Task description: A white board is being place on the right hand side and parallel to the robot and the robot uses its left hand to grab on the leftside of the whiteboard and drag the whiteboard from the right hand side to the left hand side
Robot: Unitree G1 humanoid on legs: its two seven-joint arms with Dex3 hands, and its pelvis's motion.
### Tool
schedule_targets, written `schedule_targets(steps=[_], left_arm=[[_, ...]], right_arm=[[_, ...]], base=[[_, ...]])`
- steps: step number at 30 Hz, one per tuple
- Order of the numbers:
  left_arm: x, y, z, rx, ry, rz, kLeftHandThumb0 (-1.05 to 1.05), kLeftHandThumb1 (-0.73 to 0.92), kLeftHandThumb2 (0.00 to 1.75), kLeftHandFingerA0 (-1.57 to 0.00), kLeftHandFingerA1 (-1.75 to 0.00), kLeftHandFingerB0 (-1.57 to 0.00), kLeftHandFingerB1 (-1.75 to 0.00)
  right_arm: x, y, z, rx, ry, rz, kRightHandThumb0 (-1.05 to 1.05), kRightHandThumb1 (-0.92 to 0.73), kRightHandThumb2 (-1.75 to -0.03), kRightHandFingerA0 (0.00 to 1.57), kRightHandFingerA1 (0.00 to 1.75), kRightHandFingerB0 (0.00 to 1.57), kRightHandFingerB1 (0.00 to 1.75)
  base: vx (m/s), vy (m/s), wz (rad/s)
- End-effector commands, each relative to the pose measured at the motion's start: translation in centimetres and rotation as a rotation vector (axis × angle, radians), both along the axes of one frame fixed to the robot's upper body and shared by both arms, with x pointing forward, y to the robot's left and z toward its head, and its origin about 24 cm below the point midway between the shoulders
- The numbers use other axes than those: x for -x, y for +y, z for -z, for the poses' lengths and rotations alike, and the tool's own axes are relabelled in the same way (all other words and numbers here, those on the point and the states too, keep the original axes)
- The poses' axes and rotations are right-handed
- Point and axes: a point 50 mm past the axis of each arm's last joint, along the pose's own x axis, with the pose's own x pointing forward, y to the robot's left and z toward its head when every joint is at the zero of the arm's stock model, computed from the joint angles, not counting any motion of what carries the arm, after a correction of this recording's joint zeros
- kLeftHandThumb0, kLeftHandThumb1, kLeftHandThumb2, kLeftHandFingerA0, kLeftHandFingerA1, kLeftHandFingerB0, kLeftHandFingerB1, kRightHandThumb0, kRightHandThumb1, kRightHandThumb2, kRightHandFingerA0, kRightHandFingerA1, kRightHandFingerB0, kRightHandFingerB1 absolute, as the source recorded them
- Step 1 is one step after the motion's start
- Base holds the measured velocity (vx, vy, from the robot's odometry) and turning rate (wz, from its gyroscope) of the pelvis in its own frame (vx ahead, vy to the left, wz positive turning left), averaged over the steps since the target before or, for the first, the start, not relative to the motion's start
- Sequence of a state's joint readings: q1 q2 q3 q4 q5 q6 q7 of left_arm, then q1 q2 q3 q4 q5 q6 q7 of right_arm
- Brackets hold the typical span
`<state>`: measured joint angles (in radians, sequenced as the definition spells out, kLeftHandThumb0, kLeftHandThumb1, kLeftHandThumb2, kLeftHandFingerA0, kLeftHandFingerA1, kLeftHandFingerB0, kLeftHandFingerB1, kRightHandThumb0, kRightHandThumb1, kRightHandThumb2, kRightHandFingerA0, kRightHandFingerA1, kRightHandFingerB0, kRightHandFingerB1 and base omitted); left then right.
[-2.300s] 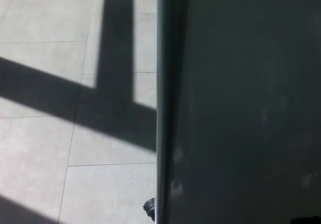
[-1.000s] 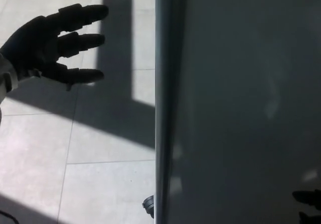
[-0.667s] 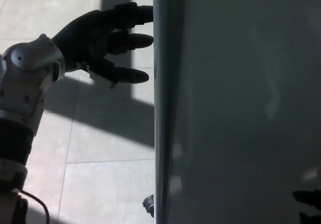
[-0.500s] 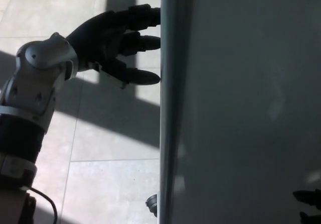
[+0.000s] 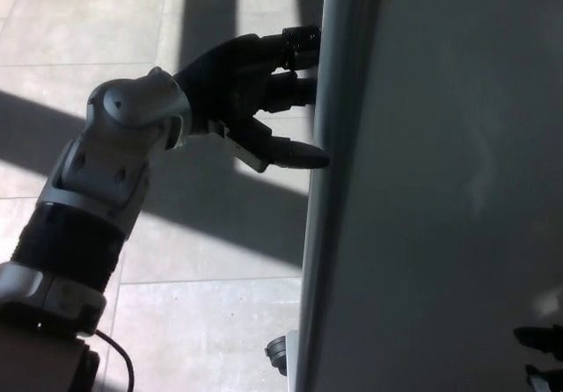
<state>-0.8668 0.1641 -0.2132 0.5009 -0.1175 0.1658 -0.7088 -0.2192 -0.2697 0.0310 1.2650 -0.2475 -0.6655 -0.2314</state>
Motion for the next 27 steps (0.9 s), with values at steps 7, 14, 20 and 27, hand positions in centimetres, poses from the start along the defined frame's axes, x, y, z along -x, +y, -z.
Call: schedule_targets(steps=[7,14,20,27], left_arm=[[0.0,1.2,0.4,0.005,0.117,0.007,-0.34,0.39,0.53,-0.08,-0.32,-0.01,-0.24],[0.2,0.8,-0.5,-0.001,0.149,0.014,-0.36,0.30,0.67,-0.02,-0.34,-0.01,-0.22],[0.5,-2.5,-0.2,0.015,0.132,0.023,-0.33,0.30,0.63,-0.06,-0.37,-0.02,-0.21],[0.8,-6.3,1.2,-0.001,0.067,0.108,-0.38,0.29,0.67,-0.01,-0.37,0.00,-0.21]], right_arm=[[-0.2,-0.6,-0.5,0.011,-0.021,0.003,-0.19,-0.74,-0.62,0.78,0.55,0.65,0.40],[-0.3,-0.6,-0.6,0.016,-0.025,-0.003,-0.19,-0.74,-0.62,0.80,0.59,0.65,0.40],[-0.1,-0.3,-0.4,0.011,-0.023,-0.001,-0.18,-0.74,-0.62,0.78,0.58,0.65,0.40],[-0.4,-0.5,-0.7,-0.002,-0.034,-0.008,-0.20,-0.75,-0.62,0.79,0.56,0.64,0.41]], base=[[0.00,0.000,0.00],[0.00,0.000,0.00],[0.00,0.000,0.00],[0.00,0.000,0.00]])
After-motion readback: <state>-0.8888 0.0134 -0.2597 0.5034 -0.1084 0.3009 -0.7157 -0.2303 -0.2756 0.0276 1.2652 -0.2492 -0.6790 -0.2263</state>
